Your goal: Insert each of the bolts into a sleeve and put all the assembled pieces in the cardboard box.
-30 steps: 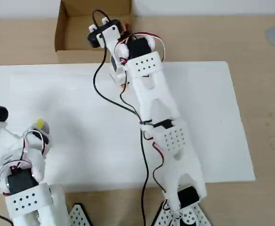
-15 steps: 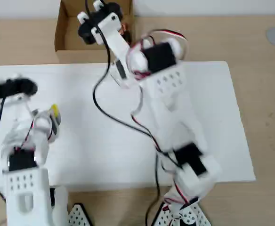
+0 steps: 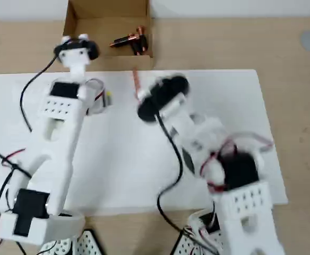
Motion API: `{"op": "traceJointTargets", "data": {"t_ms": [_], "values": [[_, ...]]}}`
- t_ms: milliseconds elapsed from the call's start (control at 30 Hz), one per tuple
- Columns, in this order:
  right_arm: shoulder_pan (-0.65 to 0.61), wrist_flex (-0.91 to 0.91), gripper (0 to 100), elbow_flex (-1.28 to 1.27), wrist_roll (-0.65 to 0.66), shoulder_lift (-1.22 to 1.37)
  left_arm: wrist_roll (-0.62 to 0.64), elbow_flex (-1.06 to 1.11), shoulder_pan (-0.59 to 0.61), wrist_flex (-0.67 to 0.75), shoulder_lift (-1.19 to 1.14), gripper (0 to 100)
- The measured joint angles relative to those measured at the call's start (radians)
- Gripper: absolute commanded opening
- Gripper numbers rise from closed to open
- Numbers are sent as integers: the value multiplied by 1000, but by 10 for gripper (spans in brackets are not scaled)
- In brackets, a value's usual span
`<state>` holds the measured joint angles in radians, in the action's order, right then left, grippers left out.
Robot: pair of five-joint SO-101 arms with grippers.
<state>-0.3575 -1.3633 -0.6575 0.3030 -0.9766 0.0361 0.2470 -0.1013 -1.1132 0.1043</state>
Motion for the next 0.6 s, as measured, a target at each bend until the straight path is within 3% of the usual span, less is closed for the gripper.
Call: {"op": "traceJointTargets", "data": {"t_ms": [267,433,600], "values": [[133,181,11,-371,61,-256,-35,-46,-26,-23,-35,178],[144,216,11,-428,91,-304,-64,-75,-35,-23,-147,178],[144,222,11,-457,91,-315,-64,-244,-37,-74,-324,178]]}}
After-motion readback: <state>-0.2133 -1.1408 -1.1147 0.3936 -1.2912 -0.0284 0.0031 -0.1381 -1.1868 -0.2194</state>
